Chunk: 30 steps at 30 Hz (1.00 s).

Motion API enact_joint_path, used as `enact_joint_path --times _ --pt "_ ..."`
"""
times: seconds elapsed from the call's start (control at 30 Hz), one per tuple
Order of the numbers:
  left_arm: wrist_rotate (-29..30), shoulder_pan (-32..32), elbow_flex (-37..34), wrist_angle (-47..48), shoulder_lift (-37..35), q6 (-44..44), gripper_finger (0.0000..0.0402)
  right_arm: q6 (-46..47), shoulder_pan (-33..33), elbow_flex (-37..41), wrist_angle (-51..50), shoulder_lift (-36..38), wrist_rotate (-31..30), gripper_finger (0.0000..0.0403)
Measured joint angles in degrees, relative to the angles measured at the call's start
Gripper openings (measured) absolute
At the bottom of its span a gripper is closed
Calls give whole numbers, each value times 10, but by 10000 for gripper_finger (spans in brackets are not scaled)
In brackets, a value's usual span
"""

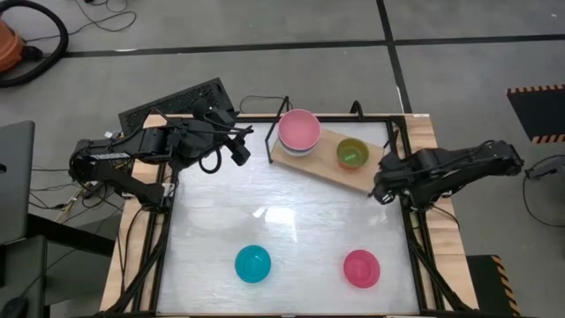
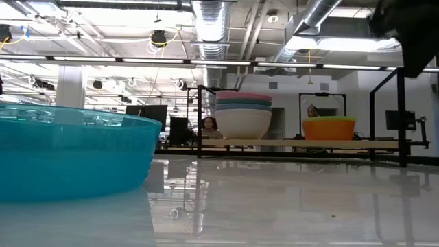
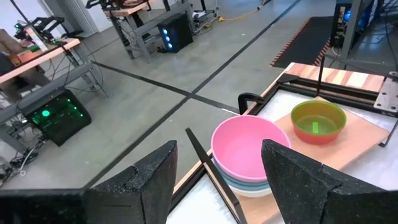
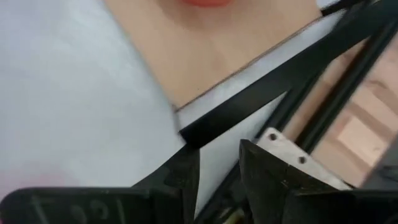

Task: Place and stack bowls onto a shelf
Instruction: Adjust the shelf

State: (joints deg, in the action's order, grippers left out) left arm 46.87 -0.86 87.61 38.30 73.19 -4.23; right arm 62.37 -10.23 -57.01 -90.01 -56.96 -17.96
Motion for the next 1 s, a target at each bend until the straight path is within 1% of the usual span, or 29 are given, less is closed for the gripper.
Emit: enact_joint_path --times 0.13,0.23,0.33,0.4,0.47,0.53,0.6,0.8,0.87,1.0 --pt "0 0 0 0 0 6 222 14 -8 -49 2 1 12 138" --pt "0 0 0 0 0 6 222 18 -11 -84 9 1 51 138" --pt "0 0 0 0 0 6 222 19 -22 -102 58 1 105 138" --pt "0 0 0 0 0 6 222 17 -37 -103 109 1 118 138" --pt "0 0 0 0 0 6 222 18 -56 -103 150 -4 108 138" --pt "0 0 0 0 0 6 222 18 -69 -101 160 -21 88 137" --pt "0 0 0 0 0 6 222 17 -70 -97 134 -45 76 134" --pt "0 0 0 0 0 21 222 12 -45 -92 16 -112 74 121" --pt "0 0 0 0 0 20 222 1 -37 -92 2 -127 65 119" --pt "0 0 0 0 0 20 222 -11 -22 -92 2 -137 23 118"
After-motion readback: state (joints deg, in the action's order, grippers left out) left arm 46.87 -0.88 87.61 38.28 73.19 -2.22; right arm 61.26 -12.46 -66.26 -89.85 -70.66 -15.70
